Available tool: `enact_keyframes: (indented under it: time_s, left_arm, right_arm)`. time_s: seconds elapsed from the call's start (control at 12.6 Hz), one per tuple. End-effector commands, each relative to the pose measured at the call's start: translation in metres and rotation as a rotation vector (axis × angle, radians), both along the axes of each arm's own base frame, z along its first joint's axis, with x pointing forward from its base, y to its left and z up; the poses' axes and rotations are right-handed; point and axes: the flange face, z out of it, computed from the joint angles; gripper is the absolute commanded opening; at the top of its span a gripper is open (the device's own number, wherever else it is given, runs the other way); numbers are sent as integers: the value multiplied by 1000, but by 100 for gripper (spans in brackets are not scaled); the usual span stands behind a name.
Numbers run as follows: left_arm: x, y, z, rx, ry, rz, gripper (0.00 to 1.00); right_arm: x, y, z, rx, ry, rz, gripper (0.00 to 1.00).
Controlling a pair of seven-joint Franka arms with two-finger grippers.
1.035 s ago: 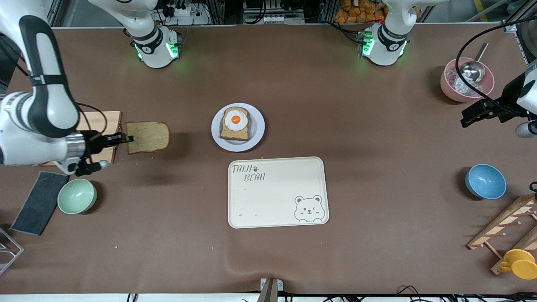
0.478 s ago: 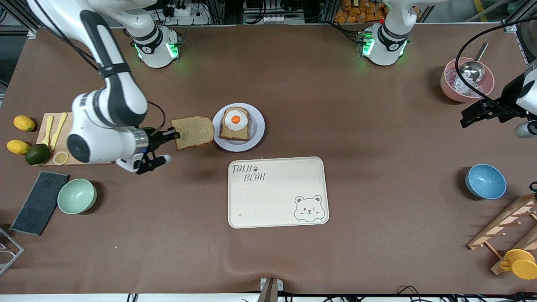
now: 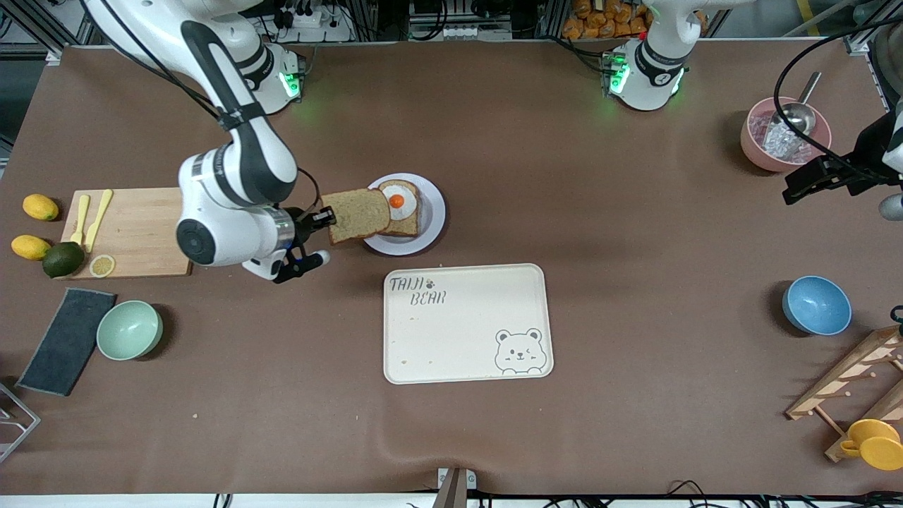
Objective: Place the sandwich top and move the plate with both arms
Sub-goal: 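Lift the bread slice with the right gripper and carry it to the plate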
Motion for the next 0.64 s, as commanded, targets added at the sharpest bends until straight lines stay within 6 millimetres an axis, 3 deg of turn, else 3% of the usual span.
enact_keyframes:
  time_s: [0.0, 0.56]
  left_arm:
    - [-1, 0, 0, -57, 8, -18, 100]
    - [14, -24, -20, -106, 12, -40, 100]
  right_arm:
    - [-20, 36, -6, -40, -4, -55, 0]
    - [-47, 55, -37, -52, -1, -76, 0]
